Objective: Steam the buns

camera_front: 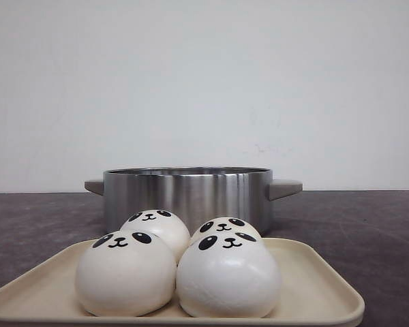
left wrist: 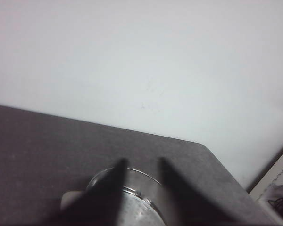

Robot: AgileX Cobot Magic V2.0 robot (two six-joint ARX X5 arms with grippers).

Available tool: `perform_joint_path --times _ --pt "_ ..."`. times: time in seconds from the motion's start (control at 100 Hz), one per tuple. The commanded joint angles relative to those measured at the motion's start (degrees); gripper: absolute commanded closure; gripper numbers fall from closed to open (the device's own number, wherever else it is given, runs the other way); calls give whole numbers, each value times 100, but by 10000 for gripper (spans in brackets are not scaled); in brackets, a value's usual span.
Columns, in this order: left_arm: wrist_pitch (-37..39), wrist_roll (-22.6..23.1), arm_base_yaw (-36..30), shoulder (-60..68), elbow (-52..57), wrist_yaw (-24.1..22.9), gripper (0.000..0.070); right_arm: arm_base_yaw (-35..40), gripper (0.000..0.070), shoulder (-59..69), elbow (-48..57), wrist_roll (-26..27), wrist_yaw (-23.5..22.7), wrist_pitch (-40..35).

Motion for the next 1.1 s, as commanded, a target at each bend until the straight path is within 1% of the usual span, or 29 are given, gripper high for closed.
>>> perform_joint_path --times 0.0,0.02,0.03,0.08,0.15,0.21,0.31,0.35,0.42,0.54,0.63,0.67,0.71,0.79,0.93,1.06,1.09 --pt "-74 155 -4 63 59 44 53 24 102 79 50 254 -328 68" --pt "-96 155 -11 63 59 46 25 24 9 105 50 383 -396 66" --pt "-125 157 -26 63 59 48 7 24 0 120 50 446 -435 63" --pt "-225 162 -85 63 59 66 4 24 0 205 50 723 -737 72" --pt "-409 162 -184 61 59 87 6 52 0 334 50 807 -1036 149" --pt "-610 197 -262 63 57 87 23 111 0 452 50 802 -1093 229" --pt "-957 365 -396 107 57 85 23 354 0 774 59 802 -1054 317" --pt "-1113 444 -446 114 57 81 23 531 11 949 79 802 -927 278" --pt "-1364 601 -516 142 57 77 23 1023 12 1294 122 763 -520 144" --pt "-1646 796 -590 140 57 35 23 2116 15 1930 271 691 553 -431" --pt "-1679 802 -640 136 57 35 23 2944 15 2472 387 710 1377 -955" --pt "-1676 802 -673 136 57 35 23 3259 15 2739 426 756 1679 -1132" --pt "-1676 798 -704 136 57 37 23 3523 15 3010 459 844 1858 -1259" --pt "-1679 796 -774 133 57 39 23 3910 15 3587 514 1117 1980 -1373" --pt "-1679 791 -892 131 57 39 23 4183 15 4483 684 1576 1875 -1392" --pt "-1679 780 -997 131 57 37 23 4212 19 5224 911 1626 1832 -1394" --pt "-1679 778 -1019 131 57 37 23 4205 38 5392 966 1628 1838 -1392"
